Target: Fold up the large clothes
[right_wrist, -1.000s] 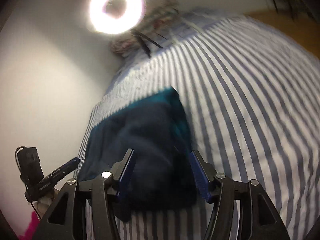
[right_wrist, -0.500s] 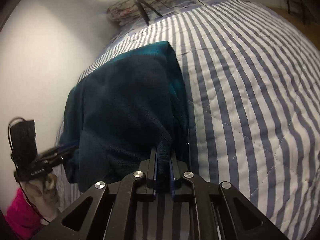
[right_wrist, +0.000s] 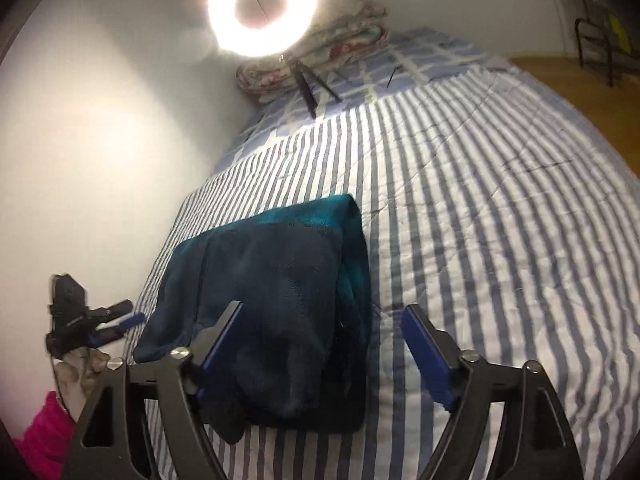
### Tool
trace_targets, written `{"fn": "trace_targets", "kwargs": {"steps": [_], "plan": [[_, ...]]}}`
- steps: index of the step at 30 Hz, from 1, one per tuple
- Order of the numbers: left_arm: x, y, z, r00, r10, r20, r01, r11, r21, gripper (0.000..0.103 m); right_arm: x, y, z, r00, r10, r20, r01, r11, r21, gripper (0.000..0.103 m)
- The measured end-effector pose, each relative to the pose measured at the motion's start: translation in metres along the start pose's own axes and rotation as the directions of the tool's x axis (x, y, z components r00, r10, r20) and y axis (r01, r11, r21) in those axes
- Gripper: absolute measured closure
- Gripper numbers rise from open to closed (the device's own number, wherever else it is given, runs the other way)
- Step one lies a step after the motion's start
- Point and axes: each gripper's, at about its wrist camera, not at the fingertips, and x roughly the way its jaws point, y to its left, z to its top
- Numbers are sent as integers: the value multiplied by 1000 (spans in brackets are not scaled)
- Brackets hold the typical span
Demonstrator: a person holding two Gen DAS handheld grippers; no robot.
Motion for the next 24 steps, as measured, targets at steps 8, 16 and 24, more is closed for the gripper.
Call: {"fn": "trace_targets", "kwargs": {"steps": [8, 16, 24], "plan": [[35, 26, 2, 991, -75, -108, 66, 994, -86, 33, 51, -13, 7, 994, 42, -105, -41, 999, 12, 16], [55, 35, -2, 984, -108, -143, 96, 992, -85, 33, 96, -23, -1, 975, 118, -188, -105, 991, 79, 13], [67, 16, 9, 989, -69, -134, 66, 997, -30, 47, 119, -9, -1, 960, 185, -209, -172, 982, 79, 20]]}}
